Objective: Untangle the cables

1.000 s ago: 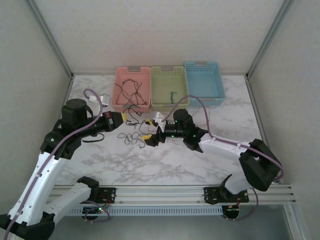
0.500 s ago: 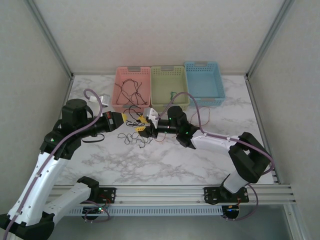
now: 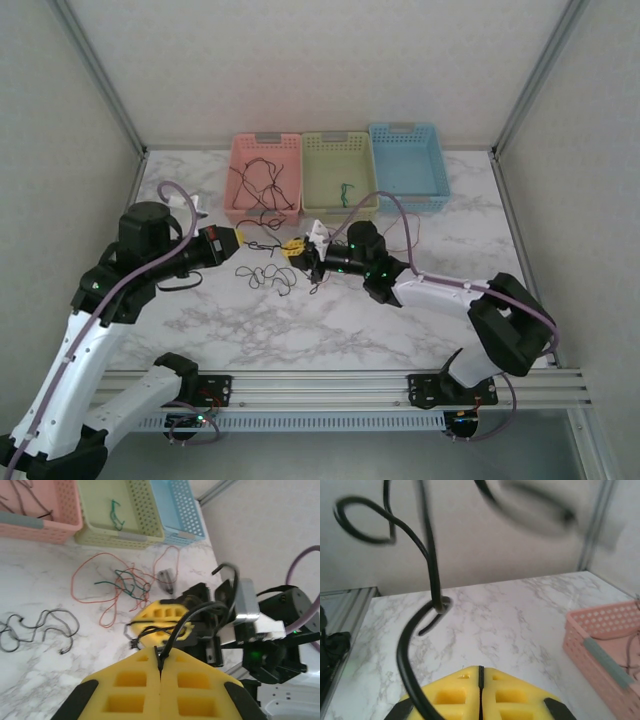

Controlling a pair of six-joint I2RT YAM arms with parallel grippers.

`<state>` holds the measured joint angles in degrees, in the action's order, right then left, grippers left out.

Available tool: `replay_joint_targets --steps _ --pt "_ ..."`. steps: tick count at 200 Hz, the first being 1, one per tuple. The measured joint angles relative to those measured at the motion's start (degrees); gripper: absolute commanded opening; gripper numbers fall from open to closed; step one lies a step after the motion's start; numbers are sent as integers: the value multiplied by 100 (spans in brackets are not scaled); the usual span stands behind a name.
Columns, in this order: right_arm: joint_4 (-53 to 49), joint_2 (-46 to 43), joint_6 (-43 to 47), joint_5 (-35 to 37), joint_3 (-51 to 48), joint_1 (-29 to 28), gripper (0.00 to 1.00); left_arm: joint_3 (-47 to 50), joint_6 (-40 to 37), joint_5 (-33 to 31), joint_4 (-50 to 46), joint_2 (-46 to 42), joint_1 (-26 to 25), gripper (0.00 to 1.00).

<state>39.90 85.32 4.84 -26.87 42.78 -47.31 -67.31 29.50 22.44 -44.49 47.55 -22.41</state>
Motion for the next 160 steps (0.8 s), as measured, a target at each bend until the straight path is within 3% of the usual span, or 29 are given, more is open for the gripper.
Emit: replay_joint_targets --steps 61,133,160 --pt "52 -350 -1045 824 -1471 1408 0 -354 -83 -850 -299 -522 4 0" --pt "-249 -656 -1327 973 -1602 1443 0 -243 -94 -717 -151 -352 4 0" --pt "-466 -798 -1375 975 -1456 1443 0 330 -48 -326 168 -129 0 9"
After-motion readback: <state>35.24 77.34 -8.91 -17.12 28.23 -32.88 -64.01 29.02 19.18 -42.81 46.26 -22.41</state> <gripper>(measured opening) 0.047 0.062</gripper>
